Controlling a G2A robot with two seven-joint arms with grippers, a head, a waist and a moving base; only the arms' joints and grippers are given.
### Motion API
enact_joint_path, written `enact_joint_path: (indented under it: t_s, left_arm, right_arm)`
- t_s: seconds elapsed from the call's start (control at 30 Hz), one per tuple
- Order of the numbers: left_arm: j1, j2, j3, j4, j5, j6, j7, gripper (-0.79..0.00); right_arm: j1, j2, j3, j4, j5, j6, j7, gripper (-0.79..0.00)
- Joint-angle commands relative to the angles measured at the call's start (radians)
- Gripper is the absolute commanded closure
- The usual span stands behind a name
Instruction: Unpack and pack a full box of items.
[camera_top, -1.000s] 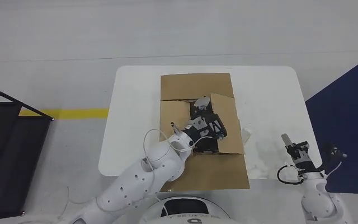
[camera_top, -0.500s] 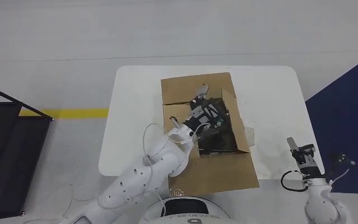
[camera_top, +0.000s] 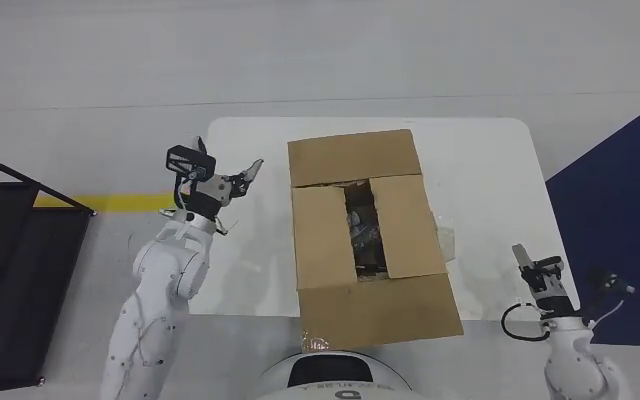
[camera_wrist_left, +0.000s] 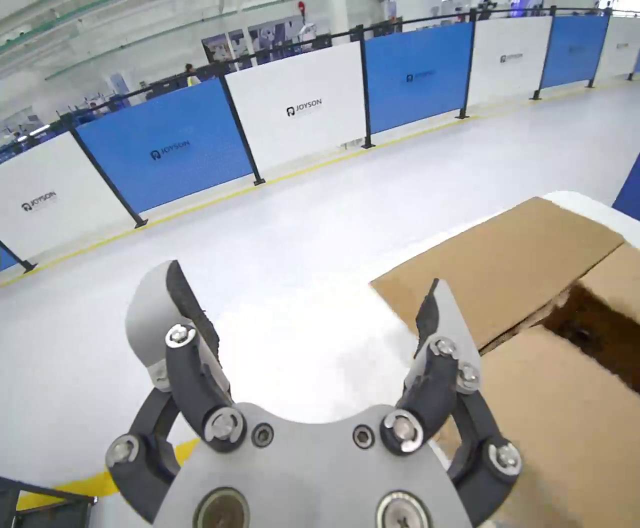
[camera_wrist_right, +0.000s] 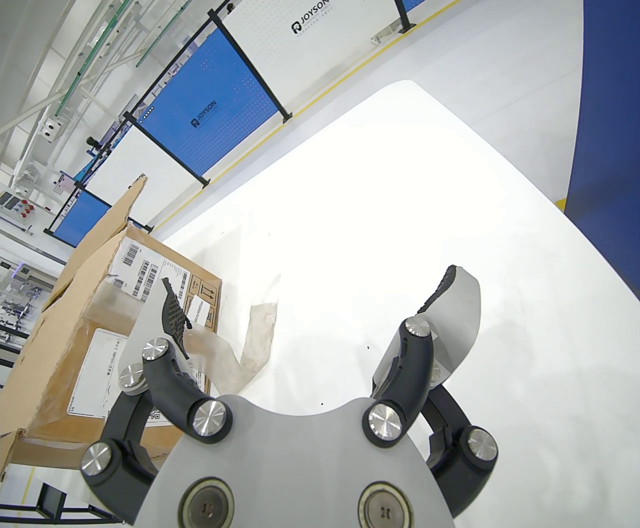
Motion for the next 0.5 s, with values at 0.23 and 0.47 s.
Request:
enact_joint_path:
  t_s: [0.23, 0.47]
  left_arm:
    - [0.153, 0.021, -0.149, 0.068, 0.027, -0.137, 0.207, -0.785]
    - [0.167, 0.028, -0.166, 0.115, 0.076, -0.175, 0.265, -0.785]
  right_arm:
    - [0.015, -0.001, -0.043, -0.059, -0.024, 0.03, 0.084, -0.785]
    - [0.022, -0.004, -0.119, -0.163, -0.035, 0.129, 0.261, -0.785]
